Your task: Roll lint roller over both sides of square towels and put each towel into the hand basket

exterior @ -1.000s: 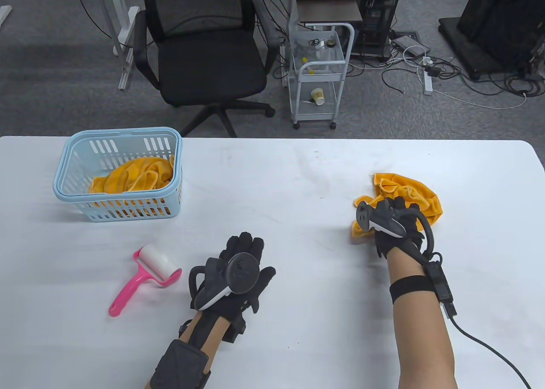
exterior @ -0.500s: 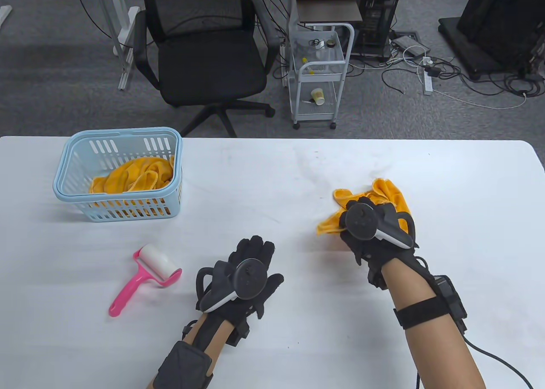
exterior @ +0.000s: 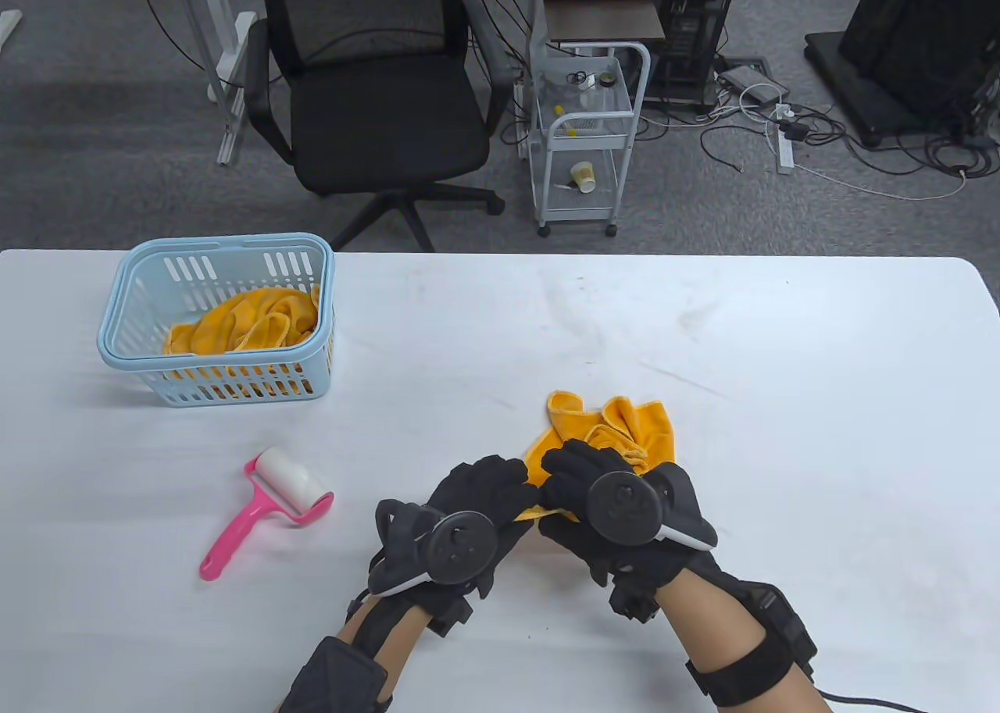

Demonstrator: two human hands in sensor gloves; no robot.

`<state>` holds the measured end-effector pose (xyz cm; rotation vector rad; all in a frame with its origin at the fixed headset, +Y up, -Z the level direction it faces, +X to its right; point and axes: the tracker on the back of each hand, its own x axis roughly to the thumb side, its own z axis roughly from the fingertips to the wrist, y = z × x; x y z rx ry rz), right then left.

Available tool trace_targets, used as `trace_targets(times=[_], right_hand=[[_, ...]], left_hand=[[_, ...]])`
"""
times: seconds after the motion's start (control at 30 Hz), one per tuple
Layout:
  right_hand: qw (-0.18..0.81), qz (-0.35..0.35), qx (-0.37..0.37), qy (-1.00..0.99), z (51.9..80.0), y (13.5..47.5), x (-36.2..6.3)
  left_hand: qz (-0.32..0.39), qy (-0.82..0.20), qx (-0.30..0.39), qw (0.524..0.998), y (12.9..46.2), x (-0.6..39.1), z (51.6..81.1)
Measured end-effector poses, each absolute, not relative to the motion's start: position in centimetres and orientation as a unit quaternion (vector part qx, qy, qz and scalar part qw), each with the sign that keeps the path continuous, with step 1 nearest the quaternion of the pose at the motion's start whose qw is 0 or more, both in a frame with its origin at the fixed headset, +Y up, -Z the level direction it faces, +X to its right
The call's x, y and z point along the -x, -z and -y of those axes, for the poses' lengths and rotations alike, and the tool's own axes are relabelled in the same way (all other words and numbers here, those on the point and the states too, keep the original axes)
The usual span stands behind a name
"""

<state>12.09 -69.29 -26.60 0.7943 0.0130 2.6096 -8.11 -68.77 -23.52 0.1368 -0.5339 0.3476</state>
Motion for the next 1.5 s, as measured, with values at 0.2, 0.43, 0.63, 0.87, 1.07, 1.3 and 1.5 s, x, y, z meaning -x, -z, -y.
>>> trace_targets(times=[0.2, 0.43, 0.63, 0.87, 1.07, 1.3, 1.5], right_hand=[[0.306, -0.079, -0.328, -0.89, 70.5, 26.7, -14.1], [0.285, -0.184, -0.364, -0.867, 71.0, 26.9, -14.5], [0.28, -0.186, -0.351, -0.874, 70.7, 27.2, -15.7], [0.307, -0.175, -0.324, -0.878, 69.9, 28.1, -18.6], [0.294, -0.159, -0.296, -0.895, 68.9, 28.6, -21.1], [0.341, -0.12, -0.279, -0.89, 65.9, 28.8, -24.9], [0.324, -0.052, -0.281, -0.902, 60.0, 27.6, -27.2]], left_hand=[[0.263, -0.118, -0.079, 0.954, 23.2, 7.8, 68.8], [0.234, -0.16, -0.116, 0.952, 23.0, 9.7, 67.1], [0.176, -0.201, -0.143, 0.953, 23.6, 12.7, 66.1], [0.13, -0.241, -0.159, 0.948, 24.1, 15.8, 64.9], [0.095, -0.288, -0.182, 0.935, 23.7, 18.5, 63.3], [0.095, -0.323, -0.178, 0.925, 23.0, 20.3, 60.7], [0.134, -0.302, -0.182, 0.926, 22.0, 20.2, 56.6]])
